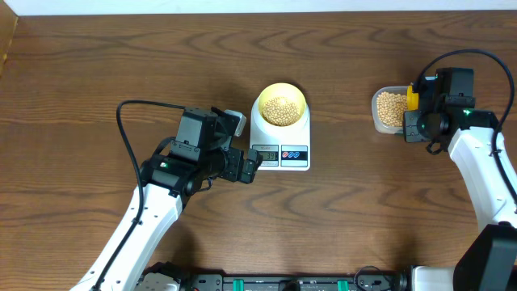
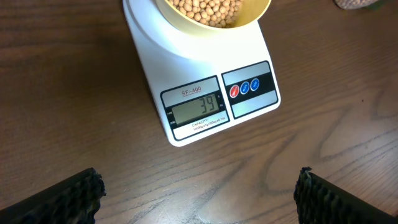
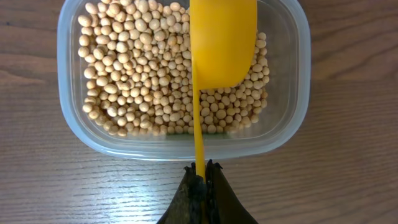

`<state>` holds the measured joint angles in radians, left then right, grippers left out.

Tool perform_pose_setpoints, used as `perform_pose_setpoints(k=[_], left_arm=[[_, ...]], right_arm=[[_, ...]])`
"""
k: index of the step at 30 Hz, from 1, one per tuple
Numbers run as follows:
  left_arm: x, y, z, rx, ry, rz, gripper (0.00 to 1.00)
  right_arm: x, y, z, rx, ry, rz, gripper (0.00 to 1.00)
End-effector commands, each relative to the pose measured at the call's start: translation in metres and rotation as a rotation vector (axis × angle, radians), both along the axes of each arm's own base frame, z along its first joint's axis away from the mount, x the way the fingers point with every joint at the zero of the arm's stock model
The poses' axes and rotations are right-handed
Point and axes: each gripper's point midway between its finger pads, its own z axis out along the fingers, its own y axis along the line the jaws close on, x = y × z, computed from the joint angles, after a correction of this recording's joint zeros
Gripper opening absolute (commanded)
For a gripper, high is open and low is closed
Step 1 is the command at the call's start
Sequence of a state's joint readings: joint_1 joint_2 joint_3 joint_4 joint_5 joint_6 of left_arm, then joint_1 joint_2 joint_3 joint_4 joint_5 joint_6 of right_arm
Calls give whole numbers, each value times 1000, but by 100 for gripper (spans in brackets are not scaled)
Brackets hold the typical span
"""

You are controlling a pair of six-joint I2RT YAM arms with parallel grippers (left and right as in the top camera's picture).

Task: Scoop item into bowl and weigh 50g on scale
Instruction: 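Dig the scoop into the soybeans in the tub with the right gripper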

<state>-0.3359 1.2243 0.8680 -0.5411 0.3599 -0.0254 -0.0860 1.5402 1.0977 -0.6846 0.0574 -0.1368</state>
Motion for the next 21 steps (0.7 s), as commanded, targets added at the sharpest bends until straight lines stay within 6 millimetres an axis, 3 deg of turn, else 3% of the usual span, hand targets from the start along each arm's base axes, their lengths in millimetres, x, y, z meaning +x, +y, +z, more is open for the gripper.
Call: perform_pose_setpoints(k=[1,5,9,21], left_arm=[[1,1,-1,9,-3,2,100],[1,1,-1,9,-3,2,100],[1,1,-1,9,-3,2,100],[1,1,-1,9,-3,2,100]], right_arm=[[-1,-5,-4,-26,17,8,1],[-2,-4,-18,-16,57,21,1],[1,14,-30,81,75,63,1],[-3,28,-31,157,88,91,1]])
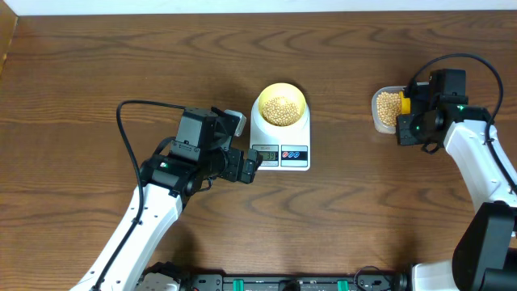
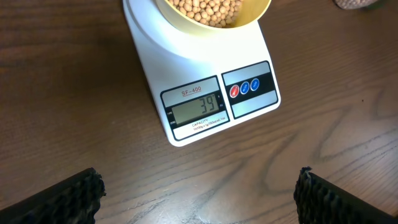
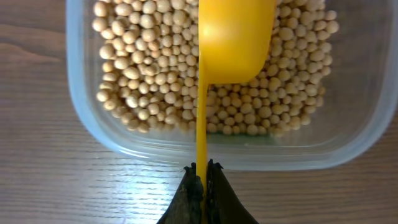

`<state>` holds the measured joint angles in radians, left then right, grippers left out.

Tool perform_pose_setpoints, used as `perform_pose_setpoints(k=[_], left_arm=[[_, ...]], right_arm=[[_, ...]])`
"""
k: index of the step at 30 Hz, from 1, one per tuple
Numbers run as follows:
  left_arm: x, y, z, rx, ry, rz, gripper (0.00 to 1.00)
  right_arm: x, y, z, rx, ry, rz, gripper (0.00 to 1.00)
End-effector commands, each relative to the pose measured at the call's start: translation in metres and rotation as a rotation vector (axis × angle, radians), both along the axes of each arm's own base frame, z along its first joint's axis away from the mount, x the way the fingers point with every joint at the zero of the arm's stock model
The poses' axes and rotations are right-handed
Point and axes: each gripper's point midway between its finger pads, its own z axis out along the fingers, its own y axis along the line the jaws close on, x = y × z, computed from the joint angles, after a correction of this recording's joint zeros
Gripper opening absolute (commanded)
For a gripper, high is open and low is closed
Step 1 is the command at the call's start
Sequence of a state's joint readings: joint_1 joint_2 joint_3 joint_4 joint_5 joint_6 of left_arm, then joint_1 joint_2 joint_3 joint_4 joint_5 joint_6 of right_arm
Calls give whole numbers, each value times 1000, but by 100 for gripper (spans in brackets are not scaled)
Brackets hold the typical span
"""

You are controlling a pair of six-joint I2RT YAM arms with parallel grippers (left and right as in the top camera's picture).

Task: Scoop item into bowl and weigh 50g on scale
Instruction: 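Dig the scoop into the soybeans in the tub with the right gripper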

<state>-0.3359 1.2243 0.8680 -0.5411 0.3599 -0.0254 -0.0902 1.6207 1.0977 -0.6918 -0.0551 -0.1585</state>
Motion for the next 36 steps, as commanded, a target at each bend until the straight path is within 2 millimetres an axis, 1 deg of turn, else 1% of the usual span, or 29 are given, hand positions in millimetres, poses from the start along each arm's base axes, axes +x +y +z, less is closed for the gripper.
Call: perform_pose_setpoints(k=[1,3,6,8,14,19,26,36], left_arm=[[1,1,-1,9,-3,2,100],[1,1,-1,9,-3,2,100],[1,1,-1,9,-3,2,100],[1,1,-1,9,-3,2,100],[1,1,-1,9,-3,2,100],[1,1,-1,9,-3,2,100],[1,1,-1,10,-3,2,100],[1,1,-1,9,-3,2,100]], right_arm=[[-2,10,-3,58,10,30,1],[-2,12,-3,68,10,33,1],[-4,24,-2,131,13,55,1],[-6,26,-3,144,25,59,1],[-15,22,-4,187,60,16,1],[-16,22,2,327,47,-11,1],[-14,16,14,474,6,-51,1],[-14,15,15,487,1,-54,1]])
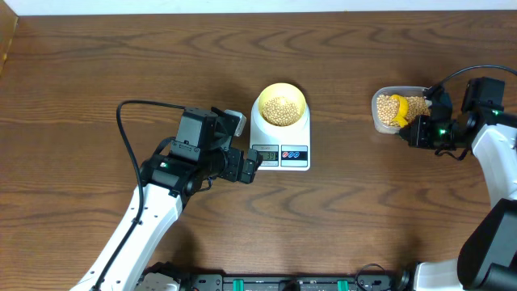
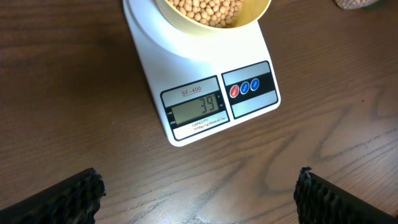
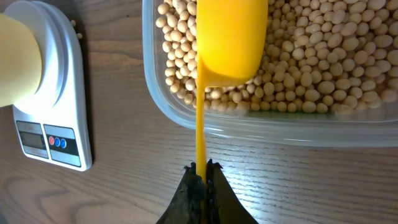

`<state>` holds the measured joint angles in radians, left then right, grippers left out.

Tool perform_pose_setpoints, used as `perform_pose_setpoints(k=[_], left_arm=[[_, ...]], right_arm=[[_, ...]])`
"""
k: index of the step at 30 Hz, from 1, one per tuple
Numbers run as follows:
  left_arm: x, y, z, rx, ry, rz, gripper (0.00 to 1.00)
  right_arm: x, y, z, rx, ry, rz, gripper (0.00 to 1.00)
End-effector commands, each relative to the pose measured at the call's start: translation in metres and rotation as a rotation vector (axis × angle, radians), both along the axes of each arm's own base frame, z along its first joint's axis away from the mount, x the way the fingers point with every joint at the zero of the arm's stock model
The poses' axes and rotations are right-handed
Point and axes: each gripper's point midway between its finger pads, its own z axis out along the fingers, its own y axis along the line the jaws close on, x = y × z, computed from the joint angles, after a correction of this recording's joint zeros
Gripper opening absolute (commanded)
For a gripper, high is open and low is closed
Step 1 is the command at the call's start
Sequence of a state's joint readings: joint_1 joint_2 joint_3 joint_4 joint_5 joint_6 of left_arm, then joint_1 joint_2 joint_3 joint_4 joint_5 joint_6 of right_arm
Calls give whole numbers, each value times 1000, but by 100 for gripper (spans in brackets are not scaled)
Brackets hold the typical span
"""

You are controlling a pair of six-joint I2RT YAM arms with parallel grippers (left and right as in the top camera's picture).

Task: Scoop item into bowl and weigh 50g on scale
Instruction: 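Dig the scoop into the soybeans in the tub with the right gripper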

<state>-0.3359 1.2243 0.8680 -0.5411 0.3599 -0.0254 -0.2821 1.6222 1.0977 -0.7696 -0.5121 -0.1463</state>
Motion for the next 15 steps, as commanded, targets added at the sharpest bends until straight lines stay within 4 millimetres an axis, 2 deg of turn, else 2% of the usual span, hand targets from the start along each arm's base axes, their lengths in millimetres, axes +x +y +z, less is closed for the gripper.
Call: perform_pose_setpoints(k=[1,8,15], left_arm=[[1,1,-1,9,-3,2,100],[1,1,-1,9,-3,2,100],[1,1,-1,9,-3,2,100]], right_arm=[[0,5,1,42,1,4,1],[0,5,1,48,5,-10,1],[5,4,2,87,33,-108,1]])
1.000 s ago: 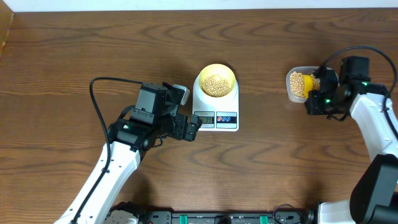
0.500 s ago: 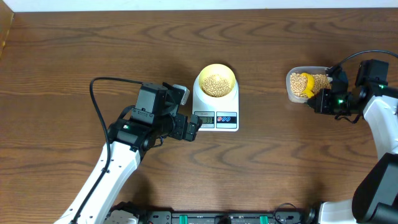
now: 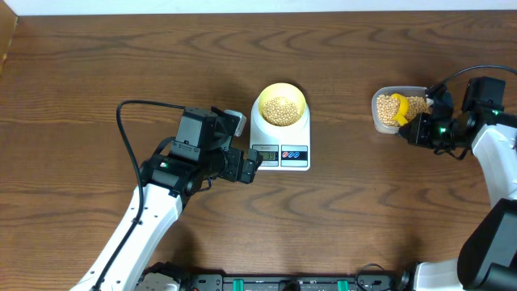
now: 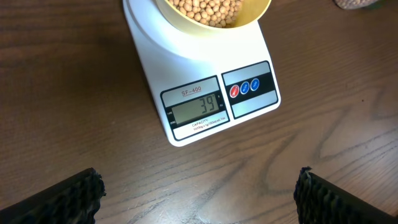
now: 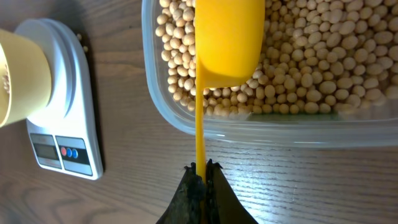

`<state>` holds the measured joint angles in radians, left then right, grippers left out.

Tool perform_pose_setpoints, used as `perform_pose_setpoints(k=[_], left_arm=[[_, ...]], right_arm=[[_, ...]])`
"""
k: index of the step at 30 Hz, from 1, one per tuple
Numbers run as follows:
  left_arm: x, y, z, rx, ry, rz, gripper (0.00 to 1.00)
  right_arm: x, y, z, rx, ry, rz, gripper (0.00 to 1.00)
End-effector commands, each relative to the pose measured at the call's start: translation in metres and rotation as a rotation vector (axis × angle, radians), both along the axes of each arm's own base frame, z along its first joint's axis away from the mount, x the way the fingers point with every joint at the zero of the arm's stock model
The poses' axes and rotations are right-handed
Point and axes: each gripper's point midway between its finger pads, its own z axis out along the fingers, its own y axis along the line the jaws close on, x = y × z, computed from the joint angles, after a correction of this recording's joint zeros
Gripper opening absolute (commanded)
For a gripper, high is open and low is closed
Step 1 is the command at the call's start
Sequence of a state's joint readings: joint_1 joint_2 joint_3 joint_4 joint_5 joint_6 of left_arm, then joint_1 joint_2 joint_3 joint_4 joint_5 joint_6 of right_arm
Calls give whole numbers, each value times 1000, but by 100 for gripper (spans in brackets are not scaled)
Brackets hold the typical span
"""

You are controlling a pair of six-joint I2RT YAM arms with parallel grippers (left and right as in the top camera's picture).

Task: Scoop item into bowl and weigh 50g on scale
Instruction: 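Dig the scoop into the soybeans in the tub with the right gripper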

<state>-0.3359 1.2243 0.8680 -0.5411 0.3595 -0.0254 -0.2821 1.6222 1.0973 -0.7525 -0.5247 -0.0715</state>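
A yellow bowl (image 3: pixel 280 105) of soybeans sits on the white scale (image 4: pixel 205 93), whose display reads 39. At the right, a clear tub (image 5: pixel 186 118) holds more soybeans (image 5: pixel 311 68). My right gripper (image 5: pixel 200 167) is shut on the thin handle of a yellow scoop (image 5: pixel 227 37), whose cup sits over the beans at the tub's left part, underside toward the camera. My left gripper (image 4: pixel 199 193) is open over bare wood just in front of the scale, holding nothing.
The wooden table (image 3: pixel 363 210) stretches all round. The left arm (image 3: pixel 174 174) lies left of the scale, its cable looping behind. The right arm (image 3: pixel 493 145) reaches in from the right edge next to the tub.
The right wrist has shifted very slightly, so the scale shows a bit more in its view. The scoop stays over the beans in the tub. The left arm and the reading of 39 are unchanged.
First the right gripper held the scoop over the tub, approaching from the tub's near side. It then moved closer over the beans. Later the arm had swung round to the tub's right, scoop pointing toward the scale, as now. The scale read 39 throughout.
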Motion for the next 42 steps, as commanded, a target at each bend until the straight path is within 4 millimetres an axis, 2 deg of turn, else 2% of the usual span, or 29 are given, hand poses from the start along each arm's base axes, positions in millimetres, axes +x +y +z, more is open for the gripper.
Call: perform_pose_setpoints(k=[1,13,26,35,42], left_arm=[[1,1,-1,9,-3,2,100],[1,1,-1,9,-3,2,100],[1,1,-1,9,-3,2,100],[1,1,-1,9,-3,2,100],[1,1,-1,9,-3,2,100]], right_arm=[[1,3,0,55,24,-55,1],[4,8,4,89,10,-49,1],[11,5,6,131,31,-152,1],[10,-4,7,168,63,-243,1],[11,-8,18,273,39,-253,1]])
